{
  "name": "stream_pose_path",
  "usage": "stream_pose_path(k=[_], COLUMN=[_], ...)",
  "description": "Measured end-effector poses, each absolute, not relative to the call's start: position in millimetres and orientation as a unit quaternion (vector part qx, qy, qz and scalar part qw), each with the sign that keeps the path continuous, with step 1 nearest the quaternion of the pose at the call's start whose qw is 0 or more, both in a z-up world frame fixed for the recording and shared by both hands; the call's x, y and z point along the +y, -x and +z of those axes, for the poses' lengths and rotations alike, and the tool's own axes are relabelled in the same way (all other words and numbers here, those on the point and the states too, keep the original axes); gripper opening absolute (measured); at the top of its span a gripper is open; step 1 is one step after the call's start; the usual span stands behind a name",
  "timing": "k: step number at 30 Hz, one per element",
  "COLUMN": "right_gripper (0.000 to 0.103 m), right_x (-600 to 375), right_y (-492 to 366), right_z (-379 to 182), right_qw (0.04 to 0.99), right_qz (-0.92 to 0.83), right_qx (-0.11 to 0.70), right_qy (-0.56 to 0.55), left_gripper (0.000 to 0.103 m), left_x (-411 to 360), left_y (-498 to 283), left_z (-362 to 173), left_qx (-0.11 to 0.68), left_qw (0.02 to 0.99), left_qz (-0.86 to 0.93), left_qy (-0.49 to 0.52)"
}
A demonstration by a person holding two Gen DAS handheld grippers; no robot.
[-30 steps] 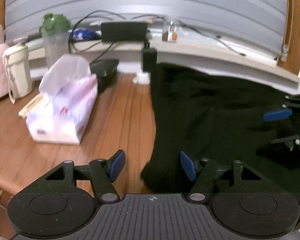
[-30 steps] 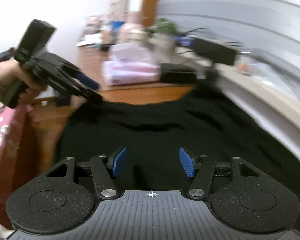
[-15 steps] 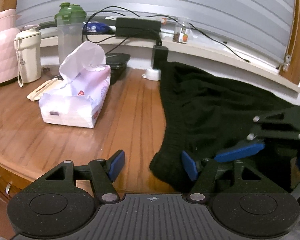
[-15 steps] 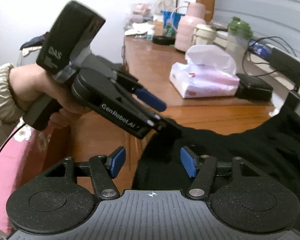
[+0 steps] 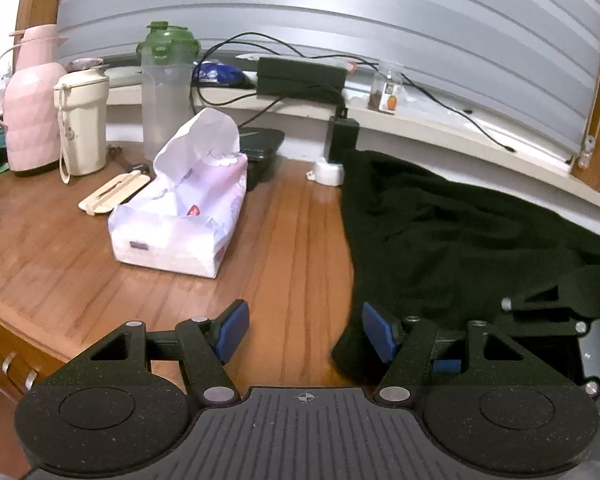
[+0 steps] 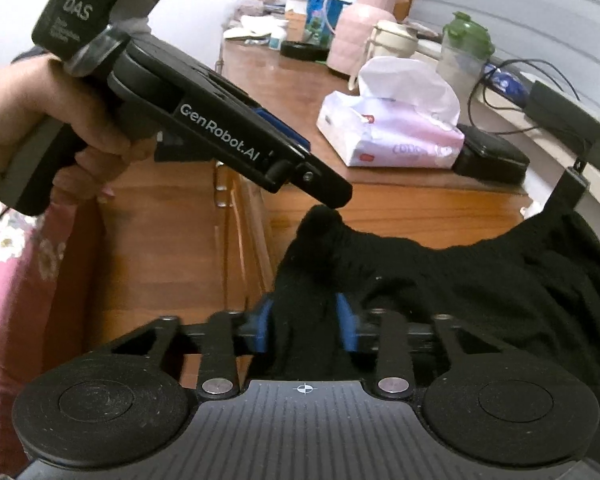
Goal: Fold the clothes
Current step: 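Grasp the black garment edge with the right gripper and lift it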
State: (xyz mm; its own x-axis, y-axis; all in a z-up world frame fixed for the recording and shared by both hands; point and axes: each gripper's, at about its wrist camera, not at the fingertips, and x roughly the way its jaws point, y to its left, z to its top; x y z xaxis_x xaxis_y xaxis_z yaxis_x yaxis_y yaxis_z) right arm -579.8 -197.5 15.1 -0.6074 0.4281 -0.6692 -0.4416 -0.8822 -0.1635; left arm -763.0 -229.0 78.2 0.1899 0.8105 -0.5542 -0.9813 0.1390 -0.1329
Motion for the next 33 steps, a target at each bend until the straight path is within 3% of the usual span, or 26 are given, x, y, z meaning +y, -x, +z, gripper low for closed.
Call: stream_pose_path(k=[5, 18, 26, 33], right_gripper=[0.013, 0.012, 0.011, 0.011], right_x=[-206, -263, -231, -177], right_y=[563, 535, 510, 495], right_z=[22, 73, 96, 116], right_qw=[0.224, 0.108, 0.169, 0.241], right_qz=[0.907, 0.946, 0.939, 0.911], right_qx=[0.037, 0.073, 0.035, -0.056], right_qy=[0.355, 0.296, 0.297, 0.33], left_gripper=[0.068, 0.074, 0.074, 0.074], left_x=[-221, -195, -183, -188], left_y=[755, 735, 737, 743], left_z=[83, 81, 68, 85], left_qx=[0.17, 0.194, 0.195, 0.168], left_qw=[0.742, 0.75, 0.735, 0.712], left_qz=[0.602, 0.582, 0.598, 0.639], left_qy=[0.24, 0.246, 0.253, 0.238])
